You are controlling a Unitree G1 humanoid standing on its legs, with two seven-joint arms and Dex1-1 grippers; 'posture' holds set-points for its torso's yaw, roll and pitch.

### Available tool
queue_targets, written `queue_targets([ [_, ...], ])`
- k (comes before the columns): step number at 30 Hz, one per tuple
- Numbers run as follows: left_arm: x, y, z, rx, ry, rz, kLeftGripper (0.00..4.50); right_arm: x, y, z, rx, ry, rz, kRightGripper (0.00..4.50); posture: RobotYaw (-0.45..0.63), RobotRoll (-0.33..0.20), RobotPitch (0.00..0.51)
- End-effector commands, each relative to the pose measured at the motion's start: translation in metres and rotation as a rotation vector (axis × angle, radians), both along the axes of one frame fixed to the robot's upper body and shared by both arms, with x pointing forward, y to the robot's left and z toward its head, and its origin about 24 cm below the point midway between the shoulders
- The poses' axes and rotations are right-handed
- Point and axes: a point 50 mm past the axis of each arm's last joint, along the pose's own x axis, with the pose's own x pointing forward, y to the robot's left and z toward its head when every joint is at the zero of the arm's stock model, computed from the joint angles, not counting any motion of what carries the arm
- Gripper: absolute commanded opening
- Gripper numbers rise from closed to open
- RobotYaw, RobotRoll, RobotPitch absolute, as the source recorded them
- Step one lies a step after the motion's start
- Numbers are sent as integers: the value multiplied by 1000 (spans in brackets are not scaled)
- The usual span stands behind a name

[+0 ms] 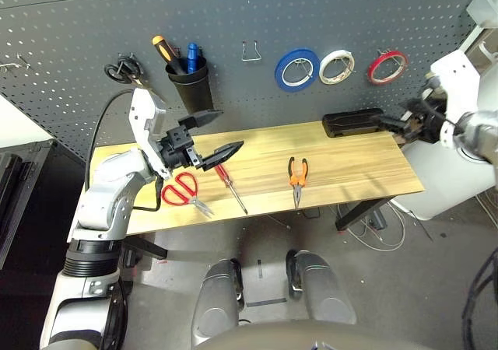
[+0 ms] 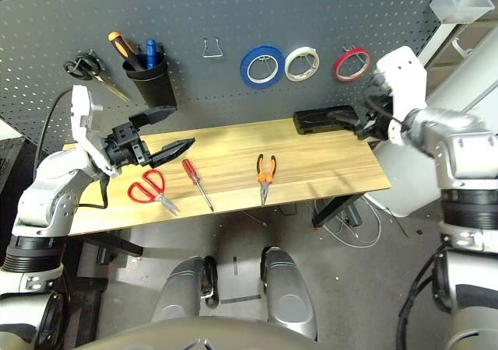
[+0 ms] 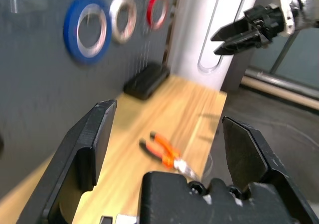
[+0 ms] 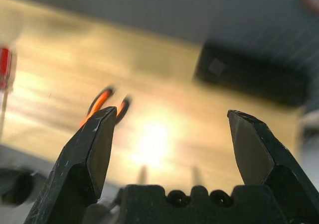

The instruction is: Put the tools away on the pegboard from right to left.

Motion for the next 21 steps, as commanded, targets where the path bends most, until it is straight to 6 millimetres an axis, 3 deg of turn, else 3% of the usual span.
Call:
queue_targets([
  [1,2,0,-13,50,35,35,4500,1,25,-23,8,93,-45,4457,-72,0,138],
  [4,6,-2,-24,91,89,61,4500,8,45,-38,5,148,-76,4457,-66,0,141],
  [10,9,-4,-40,147,141,103,4500,20,62,-52,-2,224,-156,4457,-67,0,150],
  [21,3,-5,-48,192,180,8,4500,32,105,-81,27,362,-283,4457,-53,0,195],
])
